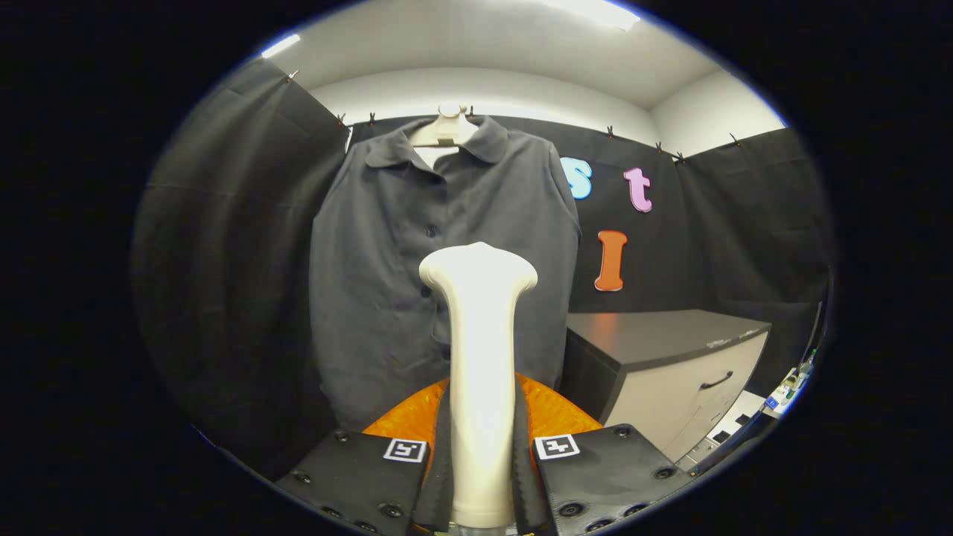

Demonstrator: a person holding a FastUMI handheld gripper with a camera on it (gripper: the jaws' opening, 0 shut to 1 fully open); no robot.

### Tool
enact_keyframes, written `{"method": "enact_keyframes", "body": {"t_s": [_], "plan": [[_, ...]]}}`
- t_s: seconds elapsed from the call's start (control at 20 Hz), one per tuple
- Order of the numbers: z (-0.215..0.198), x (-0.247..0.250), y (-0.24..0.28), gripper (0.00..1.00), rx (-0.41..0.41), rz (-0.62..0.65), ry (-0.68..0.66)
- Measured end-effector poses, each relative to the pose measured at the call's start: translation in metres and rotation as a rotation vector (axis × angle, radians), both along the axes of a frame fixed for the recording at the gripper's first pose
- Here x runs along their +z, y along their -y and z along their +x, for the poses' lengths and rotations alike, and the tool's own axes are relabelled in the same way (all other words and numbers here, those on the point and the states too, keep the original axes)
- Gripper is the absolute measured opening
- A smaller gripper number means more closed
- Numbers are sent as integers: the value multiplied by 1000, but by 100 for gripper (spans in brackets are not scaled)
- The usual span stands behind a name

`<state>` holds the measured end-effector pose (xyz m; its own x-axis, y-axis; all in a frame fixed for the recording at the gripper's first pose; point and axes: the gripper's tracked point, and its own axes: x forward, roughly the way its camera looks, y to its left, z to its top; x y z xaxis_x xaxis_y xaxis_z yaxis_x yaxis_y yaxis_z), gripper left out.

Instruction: Iron the clothes twice with a garment steamer, once on the left side and once on the right side.

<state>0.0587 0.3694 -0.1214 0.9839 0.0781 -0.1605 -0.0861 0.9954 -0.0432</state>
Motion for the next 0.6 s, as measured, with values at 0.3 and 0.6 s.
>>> {"method": "enact_keyframes", "body": {"t_s": [0.3,0.6], "plan": [[21,63,-70,39,99,1,126],[74,73,-121,39,150,80,99]]}}
